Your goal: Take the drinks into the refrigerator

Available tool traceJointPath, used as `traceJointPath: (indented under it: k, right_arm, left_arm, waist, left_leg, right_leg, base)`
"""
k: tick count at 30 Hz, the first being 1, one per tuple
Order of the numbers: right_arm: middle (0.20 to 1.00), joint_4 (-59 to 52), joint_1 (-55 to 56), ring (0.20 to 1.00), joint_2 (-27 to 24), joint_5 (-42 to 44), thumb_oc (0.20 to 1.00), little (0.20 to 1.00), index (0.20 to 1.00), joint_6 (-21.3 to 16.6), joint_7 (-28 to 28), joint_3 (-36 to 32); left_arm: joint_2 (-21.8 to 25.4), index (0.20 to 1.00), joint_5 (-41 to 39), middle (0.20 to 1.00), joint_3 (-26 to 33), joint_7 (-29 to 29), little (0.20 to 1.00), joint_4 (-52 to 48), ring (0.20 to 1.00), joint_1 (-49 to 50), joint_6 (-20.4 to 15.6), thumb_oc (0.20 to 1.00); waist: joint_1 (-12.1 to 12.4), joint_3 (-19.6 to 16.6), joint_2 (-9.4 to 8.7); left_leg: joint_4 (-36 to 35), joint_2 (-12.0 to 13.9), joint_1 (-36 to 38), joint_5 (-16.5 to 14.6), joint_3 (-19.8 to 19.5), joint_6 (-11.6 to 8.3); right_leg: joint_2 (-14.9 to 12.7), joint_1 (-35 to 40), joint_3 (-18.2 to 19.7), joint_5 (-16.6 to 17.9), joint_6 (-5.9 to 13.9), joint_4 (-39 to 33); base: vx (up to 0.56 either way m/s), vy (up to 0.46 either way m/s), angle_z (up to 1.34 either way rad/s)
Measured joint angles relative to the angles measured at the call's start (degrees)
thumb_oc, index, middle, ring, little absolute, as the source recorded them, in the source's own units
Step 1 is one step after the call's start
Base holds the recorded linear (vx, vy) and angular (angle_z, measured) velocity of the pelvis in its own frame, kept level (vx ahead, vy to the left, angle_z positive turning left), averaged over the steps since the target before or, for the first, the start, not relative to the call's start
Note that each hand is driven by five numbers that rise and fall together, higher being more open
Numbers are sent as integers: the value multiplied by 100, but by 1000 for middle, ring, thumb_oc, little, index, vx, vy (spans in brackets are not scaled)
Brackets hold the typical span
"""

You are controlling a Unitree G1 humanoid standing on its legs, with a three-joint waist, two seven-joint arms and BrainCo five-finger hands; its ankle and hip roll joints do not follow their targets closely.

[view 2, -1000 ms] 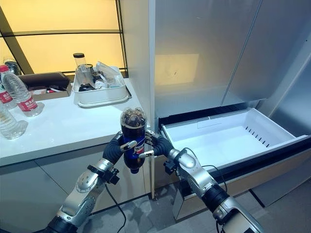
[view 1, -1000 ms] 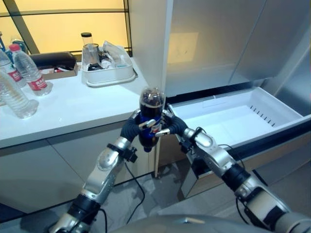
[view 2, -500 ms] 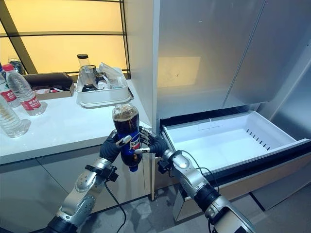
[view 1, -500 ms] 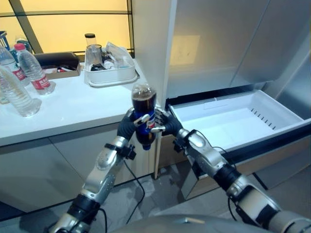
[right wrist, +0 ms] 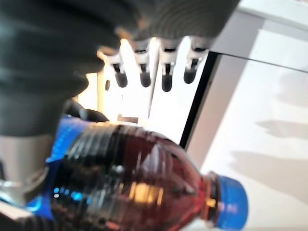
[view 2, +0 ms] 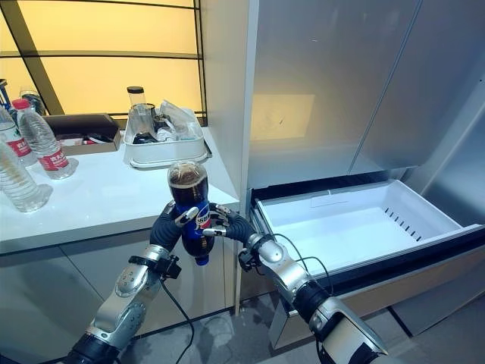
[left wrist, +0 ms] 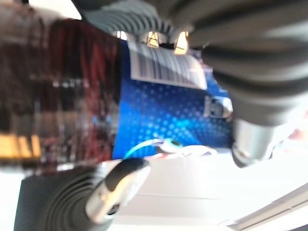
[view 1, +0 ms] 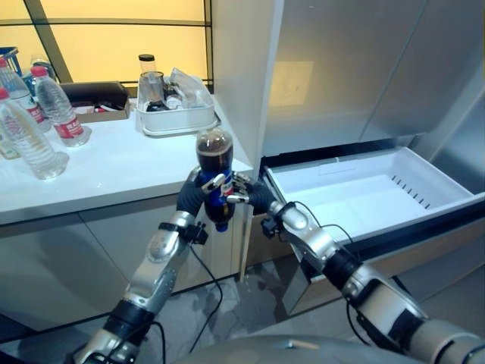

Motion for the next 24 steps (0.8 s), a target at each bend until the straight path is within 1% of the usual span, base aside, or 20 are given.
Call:
traceJointPath:
  k: [1,2,3,5,6,7,9,12,16,20,24]
  right_arm:
    - [1000,-98,28,1000,-90,7,1000,1000,1000,38,-4,3]
    - [1000,-197,44,1000,-103,7,1000,1000,1000,62,-4,29]
    - [1000,-360,55,1000,-248,8,1000,1000,1000,134,13,34]
    - [1000,-531,71,1000,-366,13,1000,1000,1000,159,50,10]
    - [1000,-973,191,1000,-546,21,1000,1000,1000,190,92,-70]
    - [1000,-1079,191,1000,-604,21,1000,1000,1000,191,113,-79]
    - [1000,-1503,334,1000,-753,60,1000,1000,1000,196,188,-250]
    - [1000,-1735,455,1000,-944,146,1000,1000,1000,181,259,-555]
    - [1000,-1725,486,1000,-998,188,1000,1000,1000,181,262,-796]
    - [1000,-1702,485,1000,-979,198,1000,1000,1000,181,266,-809]
    - [1000,-1705,485,1000,-937,254,1000,1000,1000,181,309,-809]
  left_arm:
    - [52,200,18,200,25,-6,200,-1,200,0,0,200]
    - [2,200,57,200,12,-26,200,-3,200,1,-1,200]
    - [9,200,120,200,22,-64,200,-11,200,1,-2,200]
    - [36,200,130,200,16,-127,200,-14,200,2,-2,200]
    - [-8,200,239,200,4,-202,200,-20,200,8,-2,200]
    - [-11,200,300,200,-8,-243,200,-23,200,8,-2,200]
    - [-31,200,330,200,-39,-362,200,-63,200,30,-1,200]
    - [-36,200,346,200,-37,-416,200,-78,200,38,-2,200]
    - [-107,200,385,200,-35,-418,200,-79,200,37,-2,200]
    - [-210,200,388,200,-36,-420,200,-83,200,35,-2,200]
    - [-215,200,388,200,-35,-424,200,-89,200,35,-2,200]
  waist:
    - [-1,0,-1]
    - [3,0,0]
    - [4,0,0]
    - [4,0,-1]
    - [14,4,4]
    - [7,4,5]
    - [-3,10,10]
    - [-7,18,21]
    - [-13,51,64]
    - [-19,66,75]
    - [-16,90,70]
  left_leg:
    - [-1,-1,-3,0,-2,0]
    - [-1,0,-9,-1,-8,1]
    - [-1,-1,-30,0,-21,0]
    - [-1,1,-53,6,-35,-6]
    - [-1,4,-62,6,-53,-7]
    - [-1,5,-62,6,-53,-7]
    - [-1,6,-66,5,-53,-6]
    - [-3,8,-63,3,-53,-4]
    - [-3,13,-61,-12,-54,23]
    - [-3,18,-61,-5,-56,11]
    - [-3,17,-60,-5,-55,11]
  right_leg:
    - [0,0,-3,0,0,0]
    - [-3,-1,-10,-1,0,0]
    - [-7,-11,-32,-1,0,0]
    - [-8,-23,-48,-1,1,0]
    - [-7,-24,-61,-6,6,1]
    - [-6,-23,-62,-6,6,1]
    - [-5,-23,-68,-8,9,1]
    - [-5,-18,-68,-11,10,0]
    - [-1,-17,-68,-11,9,-1]
    - [5,-17,-68,-12,9,-1]
    - [5,-16,-68,-12,10,-1]
  base:
    - [0,0,0]
    - [-4,13,4]
    - [-3,7,5]
    - [0,5,5]
    - [-2,8,4]
    - [0,0,0]
    - [0,0,0]
    - [0,0,0]
    - [0,0,0]
    - [0,0,0]
    - [0,0,0]
